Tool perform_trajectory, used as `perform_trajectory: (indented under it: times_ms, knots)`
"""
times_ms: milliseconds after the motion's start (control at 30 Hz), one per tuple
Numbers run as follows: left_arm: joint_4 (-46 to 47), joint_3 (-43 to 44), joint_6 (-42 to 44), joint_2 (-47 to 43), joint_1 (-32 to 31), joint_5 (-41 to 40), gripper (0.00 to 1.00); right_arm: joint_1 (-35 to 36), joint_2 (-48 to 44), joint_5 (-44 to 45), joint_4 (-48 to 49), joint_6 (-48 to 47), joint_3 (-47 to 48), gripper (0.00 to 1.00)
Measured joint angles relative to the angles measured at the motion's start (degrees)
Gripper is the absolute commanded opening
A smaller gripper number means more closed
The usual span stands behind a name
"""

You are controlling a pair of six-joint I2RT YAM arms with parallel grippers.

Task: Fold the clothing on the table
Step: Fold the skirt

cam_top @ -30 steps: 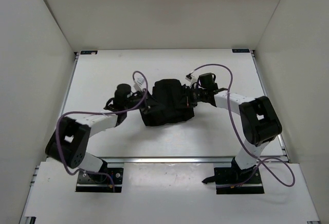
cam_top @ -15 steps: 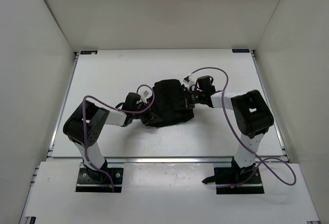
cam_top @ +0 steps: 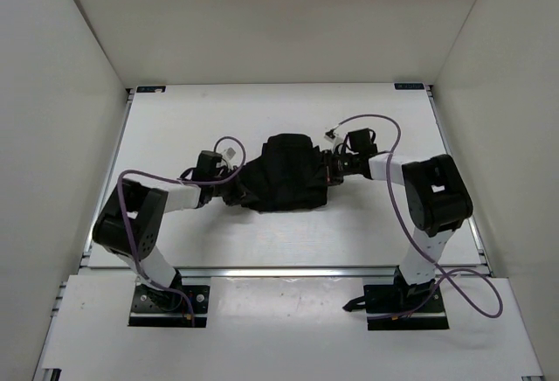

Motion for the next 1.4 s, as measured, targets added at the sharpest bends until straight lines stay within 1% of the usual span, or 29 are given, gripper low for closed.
perform_trajectory:
  times_ms: [100,167,300,400,500,600,733,867,1033,1067,1100,1133,1200,1233,1267,1300,1333,1367,1400]
  knots:
    - [-5.0,2.1,1.9,-4.4,0.8,-0.2,0.0,0.1,-2.8,1.2,-3.5,0.0,3.1,0.0]
    - [-7.3,5.0,3.6,-8.9,0.7,-0.7,0.0,0.5,-6.2,1.9,-3.8,0.5,4.9,0.0]
    - [-6.6,10.1,6.3,-15.1,-1.1,-1.8,0.0,2.4,-13.5,4.1,-3.7,1.0,6.2,0.0]
    - [-5.6,9.9,7.9,-16.8,-3.8,-4.3,0.0,6.2,-15.0,8.6,-6.0,-1.3,6.4,0.0]
    - [-5.1,6.7,10.3,-16.6,-8.0,-8.7,0.0,9.6,-13.0,14.2,-9.8,-4.3,5.4,0.0]
    - [-4.6,2.6,12.0,-15.0,-10.7,-10.4,0.0,10.3,-10.6,16.2,-11.4,-5.8,2.0,0.0]
    - [-5.1,-0.2,12.7,-9.8,-9.9,-11.5,0.0,7.3,-8.6,16.8,-11.5,-6.0,-2.5,0.0]
    - [-7.5,0.3,13.5,-5.1,-9.4,-13.3,0.0,5.1,-8.5,16.6,-10.5,-6.2,-3.1,0.0]
    - [-9.8,2.2,14.1,-4.7,-9.0,-13.9,0.0,3.8,-8.5,15.3,-10.1,-6.2,-3.1,0.0]
    - [-10.4,2.4,14.1,-4.9,-8.5,-13.9,0.0,3.8,-8.7,15.3,-10.3,-6.2,-3.0,0.02]
    - [-11.2,2.6,14.1,-5.3,-8.0,-13.9,0.0,3.9,-9.2,15.1,-10.4,-6.0,-2.9,0.11]
    - [-12.0,2.7,14.1,-6.3,-7.1,-13.7,0.0,3.9,-9.9,14.7,-10.8,-5.6,-2.6,0.22]
    - [-13.7,2.9,14.1,-9.7,-5.6,-13.3,0.01,3.7,-12.2,13.2,-10.8,-4.2,-1.8,0.28]
    - [-14.6,3.0,14.1,-12.3,-4.8,-13.1,0.08,3.5,-13.8,12.3,-10.4,-3.2,-1.3,0.37]
    - [-15.4,3.3,14.4,-14.8,-4.1,-13.0,0.14,3.2,-15.5,11.7,-9.9,-2.2,-0.8,0.53]
    - [-16.4,3.9,14.7,-17.6,-3.5,-13.2,0.33,2.9,-17.2,11.7,-9.7,-1.4,-0.4,0.62]
    - [-17.5,4.8,15.0,-20.7,-3.1,-13.4,0.63,2.6,-19.7,12.4,-9.6,-1.2,0.0,0.94]
    - [-18.4,5.6,15.9,-23.1,-3.0,-13.6,0.71,2.6,-21.6,13.5,-9.9,-1.0,0.4,0.99]
    - [-19.3,6.6,16.2,-25.7,-3.1,-14.3,0.78,2.4,-23.7,15.3,-10.4,-1.6,0.9,0.99]
